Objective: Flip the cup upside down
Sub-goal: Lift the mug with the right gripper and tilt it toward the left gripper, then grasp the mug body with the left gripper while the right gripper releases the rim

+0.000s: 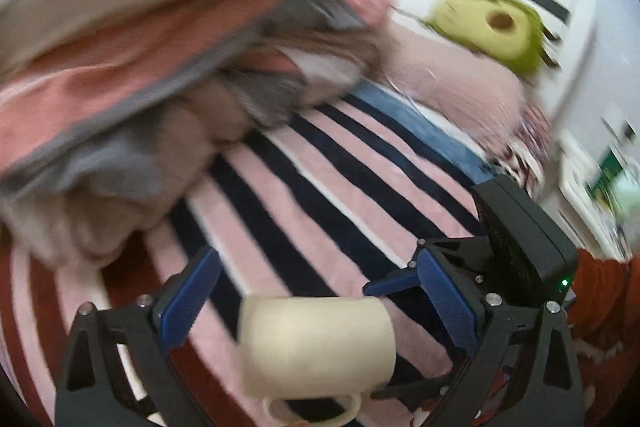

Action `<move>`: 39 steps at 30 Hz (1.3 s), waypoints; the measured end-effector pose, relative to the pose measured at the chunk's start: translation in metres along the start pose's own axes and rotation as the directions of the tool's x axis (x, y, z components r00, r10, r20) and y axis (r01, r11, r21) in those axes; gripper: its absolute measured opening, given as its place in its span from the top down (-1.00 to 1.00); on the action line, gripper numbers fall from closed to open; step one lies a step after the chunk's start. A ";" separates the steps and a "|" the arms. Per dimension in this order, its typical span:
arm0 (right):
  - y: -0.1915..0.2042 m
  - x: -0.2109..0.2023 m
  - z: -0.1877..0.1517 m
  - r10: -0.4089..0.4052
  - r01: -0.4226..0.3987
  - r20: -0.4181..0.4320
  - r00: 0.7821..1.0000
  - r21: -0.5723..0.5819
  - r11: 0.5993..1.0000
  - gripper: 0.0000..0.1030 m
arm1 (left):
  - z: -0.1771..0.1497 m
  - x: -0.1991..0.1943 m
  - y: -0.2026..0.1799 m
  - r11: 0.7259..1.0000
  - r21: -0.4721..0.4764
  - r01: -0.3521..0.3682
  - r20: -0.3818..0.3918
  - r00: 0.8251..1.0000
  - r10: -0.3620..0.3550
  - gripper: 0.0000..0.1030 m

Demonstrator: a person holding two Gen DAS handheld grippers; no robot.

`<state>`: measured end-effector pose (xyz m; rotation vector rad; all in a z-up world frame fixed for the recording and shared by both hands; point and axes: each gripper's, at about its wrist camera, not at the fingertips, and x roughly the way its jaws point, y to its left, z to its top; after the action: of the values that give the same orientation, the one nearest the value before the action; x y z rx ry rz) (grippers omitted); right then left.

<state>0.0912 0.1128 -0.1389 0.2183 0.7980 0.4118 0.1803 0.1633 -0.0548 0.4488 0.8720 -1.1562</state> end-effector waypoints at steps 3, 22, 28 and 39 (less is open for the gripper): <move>0.005 0.001 -0.011 -0.021 0.021 0.009 1.000 0.023 1.000 -0.78 | 0.002 0.018 -0.003 0.994 0.045 0.095 -0.063 0.994 -0.093 -0.90; -0.007 0.000 -0.003 -0.276 0.276 -0.031 0.961 -0.020 0.961 -1.00 | -0.027 0.020 0.001 0.975 0.158 0.157 -0.212 0.970 -0.121 -0.88; -0.027 0.010 0.013 -0.400 0.401 -0.064 0.914 0.002 0.916 -1.00 | -0.031 0.017 0.007 0.984 0.134 0.116 -0.199 0.976 -0.088 -0.88; -0.064 -0.030 0.027 -0.303 0.303 -0.035 0.952 0.215 0.928 -1.00 | -0.042 0.041 0.030 0.991 -0.100 0.092 -0.227 0.967 -0.113 -0.85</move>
<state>0.1096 0.0411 -0.1230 0.2940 0.8622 0.0305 0.1985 0.1799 -0.1164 0.4772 1.1573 -1.1695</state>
